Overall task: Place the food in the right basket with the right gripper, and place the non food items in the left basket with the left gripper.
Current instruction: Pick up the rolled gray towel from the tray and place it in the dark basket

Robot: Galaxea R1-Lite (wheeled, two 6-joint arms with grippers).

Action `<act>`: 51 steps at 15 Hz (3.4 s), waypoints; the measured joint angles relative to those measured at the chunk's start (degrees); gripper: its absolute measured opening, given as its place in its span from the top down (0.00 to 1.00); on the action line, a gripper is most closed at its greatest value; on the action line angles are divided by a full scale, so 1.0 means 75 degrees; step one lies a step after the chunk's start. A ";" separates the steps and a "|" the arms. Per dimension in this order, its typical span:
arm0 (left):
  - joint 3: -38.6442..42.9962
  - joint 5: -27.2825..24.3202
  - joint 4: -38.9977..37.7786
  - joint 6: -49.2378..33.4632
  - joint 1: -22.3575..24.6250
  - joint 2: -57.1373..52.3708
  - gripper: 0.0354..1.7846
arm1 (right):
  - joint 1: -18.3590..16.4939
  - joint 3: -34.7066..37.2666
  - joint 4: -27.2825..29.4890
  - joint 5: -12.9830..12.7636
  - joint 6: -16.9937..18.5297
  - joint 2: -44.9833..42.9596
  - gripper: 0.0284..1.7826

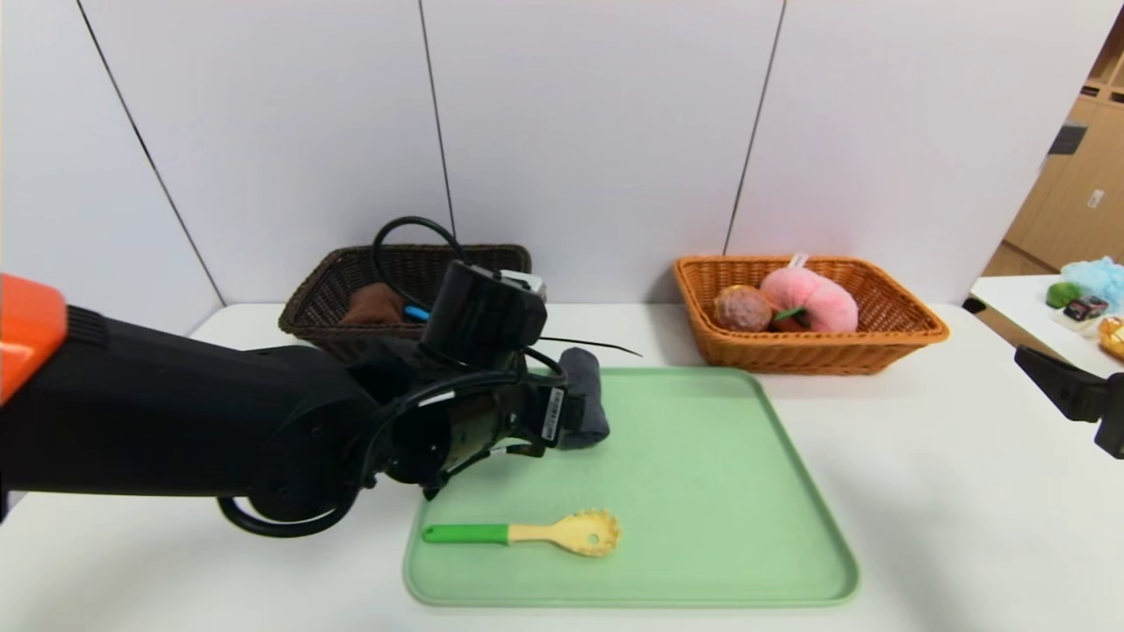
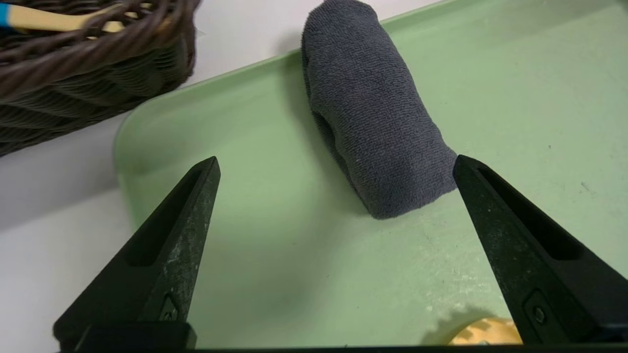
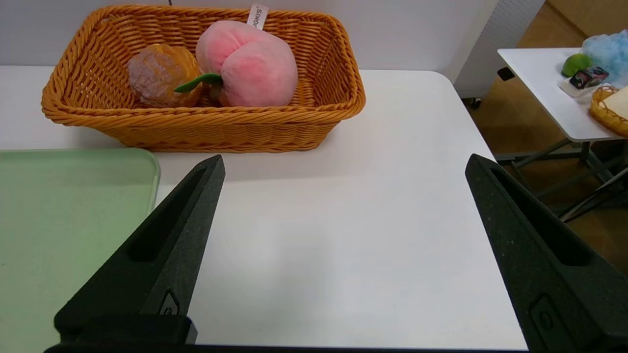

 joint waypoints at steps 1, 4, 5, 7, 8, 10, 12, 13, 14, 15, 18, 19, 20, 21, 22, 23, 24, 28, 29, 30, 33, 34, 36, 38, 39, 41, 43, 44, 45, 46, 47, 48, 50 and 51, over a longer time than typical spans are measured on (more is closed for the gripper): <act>-0.0364 -0.0007 0.0192 -0.0023 0.0000 0.0236 0.06 | -0.0003 0.0021 0.0016 0.0005 0.0023 -0.0046 0.05; -0.1617 -0.0010 0.0772 -0.0046 0.0114 0.1034 0.06 | 0.0007 0.0167 -0.0010 0.0016 0.0029 -0.0137 0.05; -0.1965 -0.0010 0.0912 -0.0046 0.0184 0.1297 0.06 | 0.0010 0.0195 -0.0010 0.0016 0.0029 -0.0148 0.05; -0.2422 -0.0003 0.1052 -0.0044 0.0364 0.1760 0.06 | 0.0011 0.0245 -0.0013 0.0016 0.0044 -0.0169 0.05; -0.2558 0.0002 0.1052 -0.0041 0.0437 0.1934 0.06 | 0.0011 0.0283 -0.0015 0.0020 0.0037 -0.0174 0.05; -0.2656 -0.0007 0.1061 -0.0063 0.0491 0.2172 0.06 | 0.0018 0.0312 -0.0015 0.0031 0.0036 -0.0177 0.05; -0.2672 -0.0011 0.1050 -0.0169 0.0514 0.2297 0.06 | 0.0024 0.0323 -0.0018 0.0031 0.0029 -0.0180 0.05; -0.2684 -0.0011 0.1047 -0.0244 0.0517 0.2331 0.06 | 0.0029 0.0353 -0.0018 0.0028 0.0029 -0.0185 0.05; -0.2684 -0.0011 0.1047 -0.0291 0.0519 0.2341 0.06 | 0.0036 0.0411 -0.0018 0.0026 0.0033 -0.0189 0.05; -0.2684 -0.0011 0.1040 -0.0294 0.0517 0.2344 0.06 | 0.0036 0.0458 -0.0018 0.0020 0.0029 -0.0200 0.05; -0.2672 0.0020 0.1018 -0.0328 0.0506 0.2360 0.22 | 0.0041 0.0492 0.0023 0.0028 0.0029 -0.0276 0.05; -0.2672 0.0023 0.1014 -0.0327 0.0506 0.2360 0.30 | 0.0041 0.0492 0.0026 0.0028 0.0023 -0.0284 0.05; -0.2672 0.0037 0.1018 -0.0335 0.0506 0.2357 0.38 | 0.0050 0.0496 0.0037 0.0028 0.0023 -0.0294 0.05; -0.2671 0.0037 0.1018 -0.0335 0.0510 0.2345 0.45 | 0.0059 0.0496 0.0046 0.0037 0.0018 -0.0297 0.05; -0.2661 0.0044 0.1022 -0.0332 0.0514 0.2334 0.51 | 0.0065 0.0507 0.0049 0.0037 0.0018 -0.0297 0.05; -0.2658 0.0041 0.1026 -0.0328 0.0517 0.2326 0.56 | 0.0070 0.0522 0.0041 0.0041 0.0018 -0.0299 0.05; -0.2653 0.0041 0.1022 -0.0332 0.0517 0.2316 0.66 | 0.0076 0.0540 0.0042 0.0041 0.0021 -0.0299 0.05; -0.2635 0.0052 0.1050 -0.0320 0.0519 0.2227 0.87 | 0.0081 0.0647 0.0002 0.0096 0.0029 -0.0299 0.05; -0.2632 0.0052 0.1050 -0.0314 0.0522 0.2191 0.87 | 0.0081 0.0675 -0.0003 0.0133 0.0033 -0.0299 0.05; -0.2632 0.0049 0.1050 -0.0317 0.0525 0.2124 0.87 | 0.0081 0.0688 -0.0007 0.0140 0.0036 -0.0299 0.05; -0.2635 0.0049 0.1044 -0.0270 0.0532 0.1754 0.87 | 0.0081 0.0686 -0.0018 0.0159 0.0033 -0.0302 0.05; -0.2643 0.0049 0.1044 -0.0244 0.0561 0.1559 0.87 | 0.0081 0.0694 -0.0015 0.0151 0.0036 -0.0302 0.05; -0.2679 0.0029 0.1052 -0.0239 0.0613 0.1048 0.87 | 0.0081 0.0800 -0.0013 0.0151 0.0037 -0.0306 0.05; -0.2836 -0.0146 0.1047 -0.0232 0.0701 0.0449 0.87 | 0.0081 0.0892 -0.0015 0.0156 0.0033 -0.0312 0.05; -0.3014 -0.0278 0.1035 -0.0180 0.1014 0.0158 0.87 | 0.0081 0.0930 -0.0015 0.0166 0.0029 -0.0309 0.05; -0.3241 -0.0426 0.0967 0.0176 0.1889 -0.0177 0.87 | 0.0081 0.0965 -0.0018 0.0241 0.0018 -0.0312 0.05; -0.3209 -0.0577 0.0819 0.0757 0.2833 -0.0393 0.87 | 0.0081 0.0974 -0.0021 0.0265 0.0000 -0.0312 0.05; -0.2999 -0.0717 0.0728 0.0956 0.3230 -0.0440 0.87 | 0.0081 0.0980 -0.0018 0.0262 0.0003 -0.0312 0.05; -0.2742 -0.0829 0.0533 0.1065 0.3565 -0.0414 0.87 | 0.0085 0.0980 -0.0018 0.0265 0.0000 -0.0309 0.05; -0.2498 -0.0870 0.0239 0.1091 0.3771 -0.0327 0.87 | 0.0088 0.0974 -0.0018 0.0267 -0.0008 -0.0309 0.05; -0.2250 -0.0899 -0.0117 0.1110 0.3885 -0.0198 0.87 | 0.0091 0.0951 -0.0021 0.0281 -0.0034 -0.0309 0.05; -0.2032 -0.0922 -0.0512 0.1128 0.3958 -0.0033 0.87 | 0.0094 0.0925 -0.0021 0.0349 -0.0062 -0.0309 0.05; -0.1856 -0.0933 -0.1084 0.1138 0.4039 0.0335 0.87 | 0.0094 0.0907 -0.0018 0.0369 -0.0081 -0.0309 0.05; -0.1822 -0.0930 -0.1282 0.1138 0.4054 0.0548 0.87 | 0.0096 0.0900 -0.0021 0.0369 -0.0081 -0.0312 0.05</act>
